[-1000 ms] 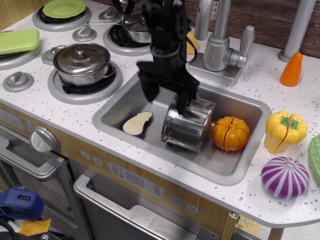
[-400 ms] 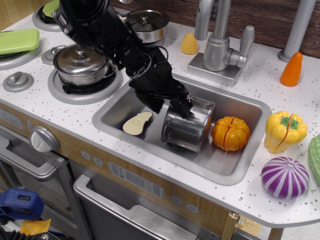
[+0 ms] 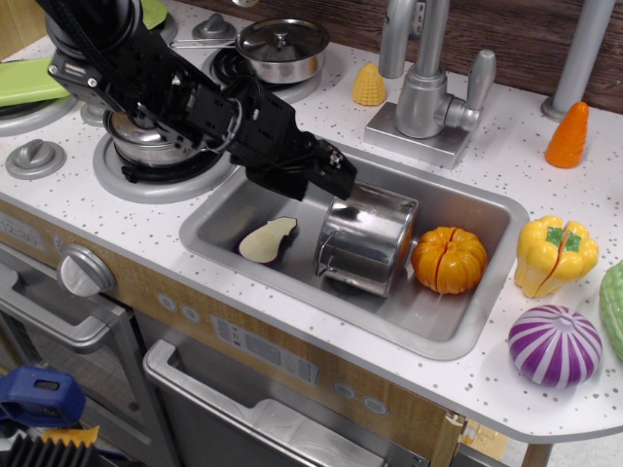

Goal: Flip pot upright in sink

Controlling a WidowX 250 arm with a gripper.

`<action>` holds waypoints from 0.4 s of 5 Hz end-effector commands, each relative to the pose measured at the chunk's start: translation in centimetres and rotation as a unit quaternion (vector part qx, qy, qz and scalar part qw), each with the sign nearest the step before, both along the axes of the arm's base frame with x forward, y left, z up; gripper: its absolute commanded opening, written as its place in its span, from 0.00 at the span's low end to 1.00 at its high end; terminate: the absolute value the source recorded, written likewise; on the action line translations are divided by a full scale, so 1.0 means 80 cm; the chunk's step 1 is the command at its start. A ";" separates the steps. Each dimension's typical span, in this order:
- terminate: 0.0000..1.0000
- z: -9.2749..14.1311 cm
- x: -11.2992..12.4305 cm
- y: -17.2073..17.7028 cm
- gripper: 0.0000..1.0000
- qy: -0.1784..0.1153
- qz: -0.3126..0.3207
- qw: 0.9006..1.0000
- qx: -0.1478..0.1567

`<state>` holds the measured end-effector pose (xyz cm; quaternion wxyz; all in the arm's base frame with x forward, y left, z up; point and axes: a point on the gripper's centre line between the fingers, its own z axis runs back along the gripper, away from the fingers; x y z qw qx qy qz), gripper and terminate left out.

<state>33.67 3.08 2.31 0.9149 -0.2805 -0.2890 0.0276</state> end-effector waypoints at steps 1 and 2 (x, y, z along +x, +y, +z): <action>0.00 0.006 0.002 -0.004 1.00 0.013 0.008 0.998 -0.060; 0.00 0.009 0.003 -0.014 1.00 0.054 0.007 0.996 -0.071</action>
